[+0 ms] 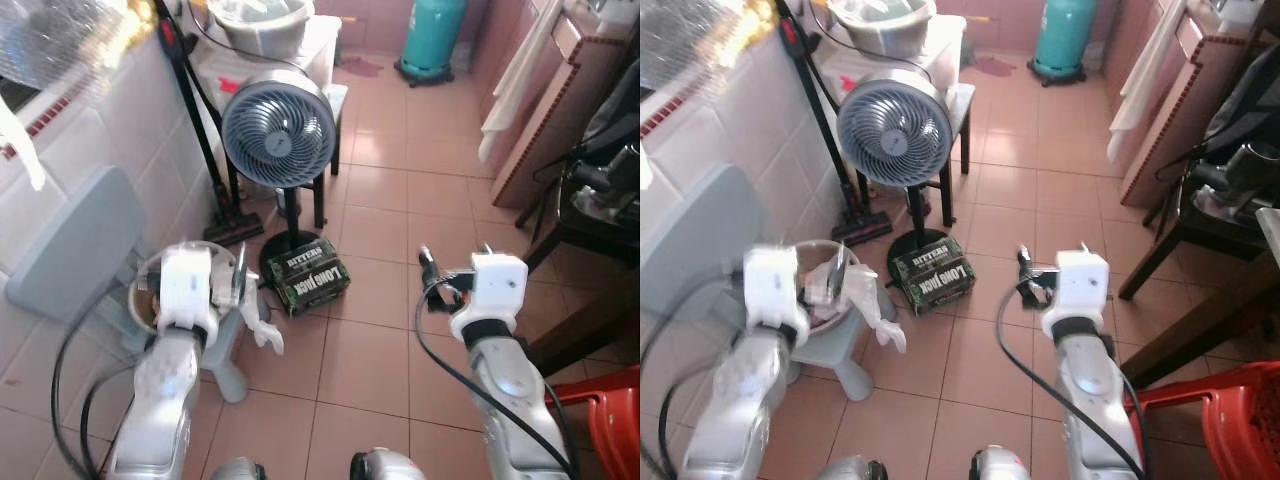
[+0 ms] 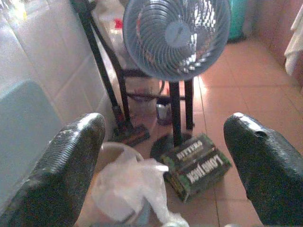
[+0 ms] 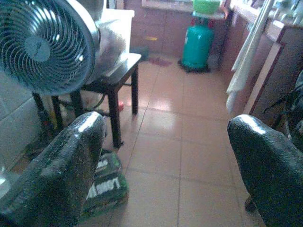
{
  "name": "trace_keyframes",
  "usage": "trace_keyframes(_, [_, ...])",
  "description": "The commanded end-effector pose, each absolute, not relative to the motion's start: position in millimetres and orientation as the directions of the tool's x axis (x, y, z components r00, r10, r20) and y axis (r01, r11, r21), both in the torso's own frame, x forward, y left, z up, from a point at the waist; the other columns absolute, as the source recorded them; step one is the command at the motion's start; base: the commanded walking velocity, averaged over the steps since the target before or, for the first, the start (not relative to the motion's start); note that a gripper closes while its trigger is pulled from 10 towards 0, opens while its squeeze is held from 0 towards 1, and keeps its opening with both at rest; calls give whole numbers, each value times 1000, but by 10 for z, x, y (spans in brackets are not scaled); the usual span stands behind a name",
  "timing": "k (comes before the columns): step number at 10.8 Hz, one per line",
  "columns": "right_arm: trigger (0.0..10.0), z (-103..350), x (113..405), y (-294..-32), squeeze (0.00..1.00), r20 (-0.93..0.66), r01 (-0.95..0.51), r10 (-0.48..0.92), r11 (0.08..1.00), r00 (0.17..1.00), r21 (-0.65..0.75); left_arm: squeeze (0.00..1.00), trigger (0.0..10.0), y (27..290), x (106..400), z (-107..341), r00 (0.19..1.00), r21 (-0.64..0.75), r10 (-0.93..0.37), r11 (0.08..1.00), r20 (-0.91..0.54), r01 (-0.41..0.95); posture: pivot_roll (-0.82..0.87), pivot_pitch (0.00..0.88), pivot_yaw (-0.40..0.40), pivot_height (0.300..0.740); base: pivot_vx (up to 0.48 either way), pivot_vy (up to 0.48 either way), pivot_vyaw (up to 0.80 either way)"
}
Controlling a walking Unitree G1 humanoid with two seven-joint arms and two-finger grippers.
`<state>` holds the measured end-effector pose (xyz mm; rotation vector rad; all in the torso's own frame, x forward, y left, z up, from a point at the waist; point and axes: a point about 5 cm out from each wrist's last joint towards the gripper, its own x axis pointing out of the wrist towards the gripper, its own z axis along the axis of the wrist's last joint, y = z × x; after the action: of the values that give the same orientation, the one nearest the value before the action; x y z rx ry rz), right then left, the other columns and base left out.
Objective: Setting the table
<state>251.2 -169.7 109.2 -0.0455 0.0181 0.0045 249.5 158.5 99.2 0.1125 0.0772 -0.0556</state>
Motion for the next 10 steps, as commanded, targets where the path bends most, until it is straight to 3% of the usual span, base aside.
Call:
trace_keyframes(1, [10000, 1122, 2486, -1693, 0, -29, -15, 14, 999, 999, -29, 0, 10000, 1580, 2489, 1090, 997, 127, -56, 990, -54, 62, -41, 135, 15, 740, 0, 0, 0])
trace_keyframes(5, [10000, 1123, 2399, -1736, 0, -42, -35, 33, 998, 999, -47, 0, 10000, 1822, 2356, 1092, 995, 131, 54, 990, -88, -43, -40, 166, 14, 740, 0, 0, 0])
trace_keyframes(7, [10000, 1176, 2517, -1656, 0, -14, -67, 67, 997, 998, -33, 0, 10000, 1763, 2437, 1196, 996, 124, 64, 991, -63, -56, -37, 168, 28, 740, 0, 0, 0])
trace_keyframes(10, [10000, 1241, 2520, -1533, 0, 5, -100, 100, 995, 995, 4, 0, 10000, 1735, 2461, 1230, 996, 129, 76, 989, -38, -70, -33, 173, 14, 740, 0, 0, -698])
